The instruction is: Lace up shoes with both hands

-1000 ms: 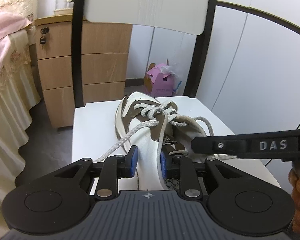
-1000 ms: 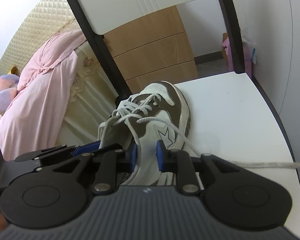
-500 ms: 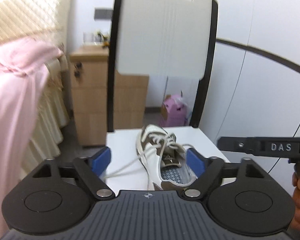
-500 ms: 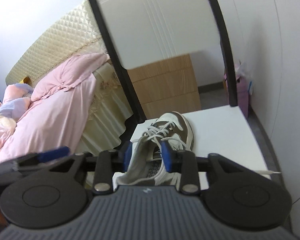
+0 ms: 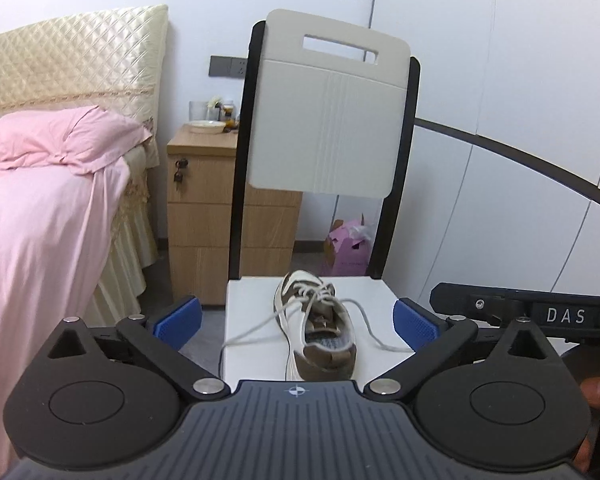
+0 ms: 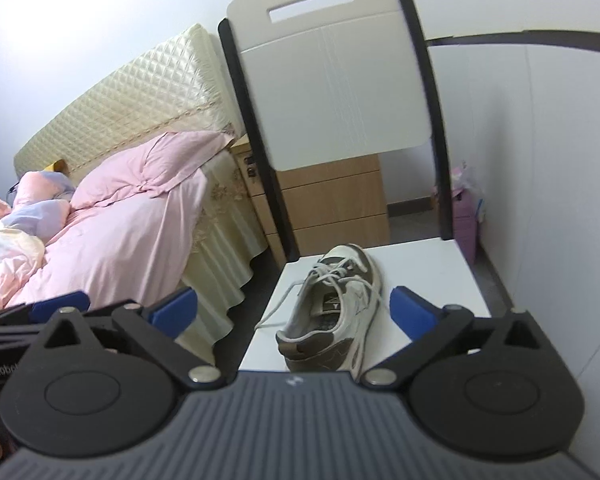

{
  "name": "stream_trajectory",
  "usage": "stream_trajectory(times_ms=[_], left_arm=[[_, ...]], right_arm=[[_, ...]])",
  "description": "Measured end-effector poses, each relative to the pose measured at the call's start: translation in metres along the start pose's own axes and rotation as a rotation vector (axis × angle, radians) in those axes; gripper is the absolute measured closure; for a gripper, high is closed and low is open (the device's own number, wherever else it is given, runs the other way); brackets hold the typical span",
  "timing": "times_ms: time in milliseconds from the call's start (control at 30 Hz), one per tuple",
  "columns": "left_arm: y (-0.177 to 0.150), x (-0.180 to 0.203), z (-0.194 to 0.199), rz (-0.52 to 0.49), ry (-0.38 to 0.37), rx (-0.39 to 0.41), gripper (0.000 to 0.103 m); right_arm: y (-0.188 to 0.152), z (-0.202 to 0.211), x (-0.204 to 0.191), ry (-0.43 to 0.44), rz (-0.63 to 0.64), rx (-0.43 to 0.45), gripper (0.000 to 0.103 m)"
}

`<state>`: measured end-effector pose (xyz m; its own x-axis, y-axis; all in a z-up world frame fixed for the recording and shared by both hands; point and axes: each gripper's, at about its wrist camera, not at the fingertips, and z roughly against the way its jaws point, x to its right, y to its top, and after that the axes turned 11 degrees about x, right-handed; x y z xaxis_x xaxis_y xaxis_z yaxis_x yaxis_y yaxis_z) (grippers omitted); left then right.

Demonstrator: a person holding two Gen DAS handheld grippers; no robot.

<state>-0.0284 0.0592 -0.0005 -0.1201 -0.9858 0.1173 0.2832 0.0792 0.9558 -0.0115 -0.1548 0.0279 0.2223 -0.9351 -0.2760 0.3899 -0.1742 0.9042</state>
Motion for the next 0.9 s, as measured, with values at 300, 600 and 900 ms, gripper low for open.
stream_trajectory(times_ms=[300, 600, 900], left_arm=[[0.000, 0.005, 0.019, -0.016, 0.025, 0.002, 0.000], [0.008, 0.009, 0.026, -0.038, 0.064, 0.029, 0.000], [0.011, 0.013, 0.028, -0.038, 0.064, 0.038, 0.000]], right_arm=[[0.001, 0.017, -0.007, -0.044, 0.051, -0.012, 0.000], [0.000, 0.023, -0.008, -0.064, 0.049, -0.005, 0.000], [-0.001, 0.027, -0.008, -0.065, 0.042, 0.004, 0.000]])
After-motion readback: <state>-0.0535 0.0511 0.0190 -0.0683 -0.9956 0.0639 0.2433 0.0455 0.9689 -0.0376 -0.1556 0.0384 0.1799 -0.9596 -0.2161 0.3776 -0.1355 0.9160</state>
